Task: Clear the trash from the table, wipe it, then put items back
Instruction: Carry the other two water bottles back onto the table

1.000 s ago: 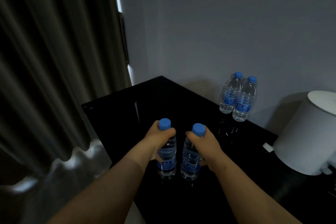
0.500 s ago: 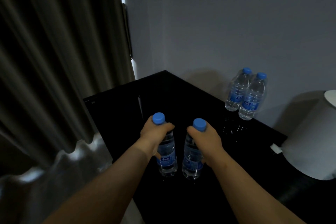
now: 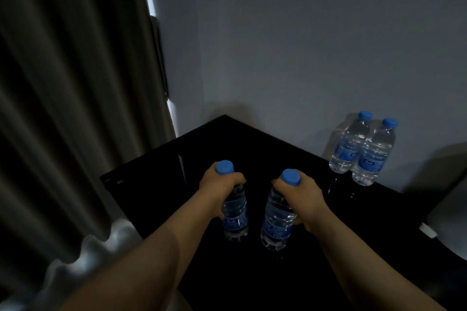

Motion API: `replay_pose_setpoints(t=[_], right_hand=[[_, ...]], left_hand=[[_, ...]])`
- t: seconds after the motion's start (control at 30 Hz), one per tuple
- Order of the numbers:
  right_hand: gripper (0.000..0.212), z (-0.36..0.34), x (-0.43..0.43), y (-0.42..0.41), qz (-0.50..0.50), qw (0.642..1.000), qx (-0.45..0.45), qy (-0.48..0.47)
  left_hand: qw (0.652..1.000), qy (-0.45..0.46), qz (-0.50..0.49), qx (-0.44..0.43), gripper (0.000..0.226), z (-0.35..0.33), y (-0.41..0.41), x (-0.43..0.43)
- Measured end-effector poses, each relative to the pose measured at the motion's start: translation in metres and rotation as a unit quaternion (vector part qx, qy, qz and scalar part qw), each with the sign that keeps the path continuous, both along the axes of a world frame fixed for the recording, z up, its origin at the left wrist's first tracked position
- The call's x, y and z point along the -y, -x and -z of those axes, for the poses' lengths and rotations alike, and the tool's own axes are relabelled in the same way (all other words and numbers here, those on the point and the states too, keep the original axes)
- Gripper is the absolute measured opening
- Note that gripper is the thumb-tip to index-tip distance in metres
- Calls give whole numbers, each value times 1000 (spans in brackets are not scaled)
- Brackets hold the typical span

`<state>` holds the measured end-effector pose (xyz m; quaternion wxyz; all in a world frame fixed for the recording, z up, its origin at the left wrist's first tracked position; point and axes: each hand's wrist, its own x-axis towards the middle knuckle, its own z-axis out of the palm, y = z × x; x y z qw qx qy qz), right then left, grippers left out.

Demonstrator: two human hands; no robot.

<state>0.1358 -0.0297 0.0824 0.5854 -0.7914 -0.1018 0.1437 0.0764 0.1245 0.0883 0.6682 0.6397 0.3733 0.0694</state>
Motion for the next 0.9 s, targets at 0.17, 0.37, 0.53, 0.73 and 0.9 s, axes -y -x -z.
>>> replay_pose_setpoints(t=[0.17,0.37,0.53,0.73,0.9], right_hand=[[10,-2,-31,-19,65,997,24,22],[11,-1,-33,-50,140,990,24,16],[12,0,-21,-99,171,984,32,34],[13,2,-12,-168,188,980,47,37],[11,3,-8,-222,201,977,60,38]], left_hand=[[997,-29,56,33,38,1,-36,-36],[990,-25,124,65,32,4,-86,-45],[985,-24,158,64,31,3,-146,-29],[980,-33,182,71,30,5,-223,-18],[978,-52,197,52,37,9,-282,-13]])
